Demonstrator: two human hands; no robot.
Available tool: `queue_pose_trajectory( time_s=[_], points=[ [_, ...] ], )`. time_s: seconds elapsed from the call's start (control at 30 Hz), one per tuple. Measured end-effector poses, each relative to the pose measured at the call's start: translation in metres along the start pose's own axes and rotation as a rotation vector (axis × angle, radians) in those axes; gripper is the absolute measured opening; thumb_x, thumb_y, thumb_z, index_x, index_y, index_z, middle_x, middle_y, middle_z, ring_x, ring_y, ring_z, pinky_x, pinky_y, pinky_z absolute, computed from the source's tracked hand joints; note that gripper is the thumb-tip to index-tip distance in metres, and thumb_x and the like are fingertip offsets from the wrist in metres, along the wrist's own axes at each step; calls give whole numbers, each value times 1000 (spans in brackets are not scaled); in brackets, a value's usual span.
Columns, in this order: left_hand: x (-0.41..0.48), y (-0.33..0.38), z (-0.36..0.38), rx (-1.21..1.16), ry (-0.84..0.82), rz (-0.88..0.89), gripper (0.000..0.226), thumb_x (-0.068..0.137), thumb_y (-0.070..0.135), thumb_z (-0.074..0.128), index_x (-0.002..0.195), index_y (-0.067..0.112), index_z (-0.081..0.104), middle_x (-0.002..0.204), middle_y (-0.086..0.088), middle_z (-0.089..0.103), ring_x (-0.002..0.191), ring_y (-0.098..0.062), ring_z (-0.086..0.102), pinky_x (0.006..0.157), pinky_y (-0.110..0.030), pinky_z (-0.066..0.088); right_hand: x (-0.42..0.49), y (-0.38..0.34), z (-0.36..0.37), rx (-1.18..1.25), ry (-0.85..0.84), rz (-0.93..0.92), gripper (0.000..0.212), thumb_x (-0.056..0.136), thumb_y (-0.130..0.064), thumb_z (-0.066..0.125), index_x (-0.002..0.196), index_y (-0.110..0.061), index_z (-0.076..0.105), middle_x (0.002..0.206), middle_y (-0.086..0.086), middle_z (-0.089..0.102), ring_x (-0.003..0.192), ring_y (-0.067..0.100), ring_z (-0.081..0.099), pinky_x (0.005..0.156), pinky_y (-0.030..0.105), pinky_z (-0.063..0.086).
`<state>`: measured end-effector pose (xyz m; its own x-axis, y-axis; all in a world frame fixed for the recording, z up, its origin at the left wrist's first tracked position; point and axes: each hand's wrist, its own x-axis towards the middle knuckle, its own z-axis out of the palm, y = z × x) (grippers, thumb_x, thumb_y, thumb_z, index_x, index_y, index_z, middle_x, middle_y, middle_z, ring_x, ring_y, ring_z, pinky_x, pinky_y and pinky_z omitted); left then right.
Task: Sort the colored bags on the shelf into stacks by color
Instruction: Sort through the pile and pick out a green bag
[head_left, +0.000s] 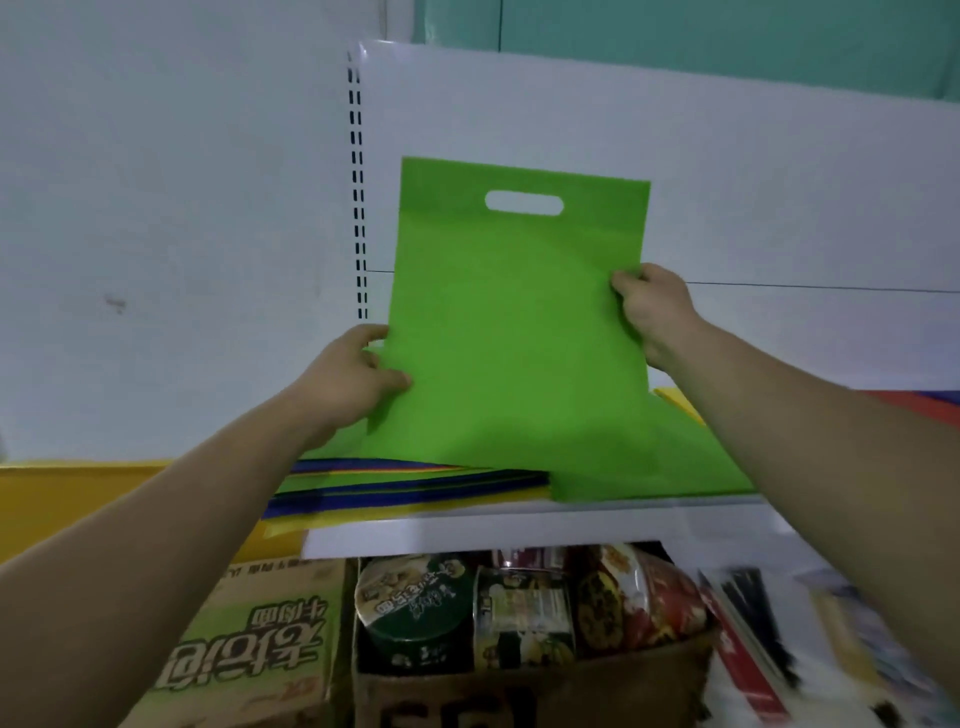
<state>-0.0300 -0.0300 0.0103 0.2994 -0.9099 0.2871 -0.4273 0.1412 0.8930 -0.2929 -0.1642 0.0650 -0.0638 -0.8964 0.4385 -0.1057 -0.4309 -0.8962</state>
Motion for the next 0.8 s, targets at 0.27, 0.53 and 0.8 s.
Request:
queue_pose_trajectory(
  time_s=[0.27,0.53,0.8],
  points=[
    [-22,53,87,-36,-17,191,54,86,-2,58,131,25,44,88,-12,56,74,-29,60,67,-47,54,-23,-4,-114,-119,-20,150,25,93,-13,52,118,-15,56,110,6,67,96,26,66,88,45,52],
    [-48,101,218,23,-88,239,52,87,3,59,134,20,43,83,-3,51,65,-21,53,53,-28,43,-41,11,-263,-243,240,118,12,89,-1,54,84,-9,62,94,14,67,80,27,65,77,42,56],
    [-64,123,301,121,-89,216,53,87,5,60,135,15,42,85,-8,54,71,-21,53,60,-26,42,-30,41,-344,-236,301,54,11,88,-11,58,98,-13,57,105,12,65,94,29,65,87,46,54]
  ],
)
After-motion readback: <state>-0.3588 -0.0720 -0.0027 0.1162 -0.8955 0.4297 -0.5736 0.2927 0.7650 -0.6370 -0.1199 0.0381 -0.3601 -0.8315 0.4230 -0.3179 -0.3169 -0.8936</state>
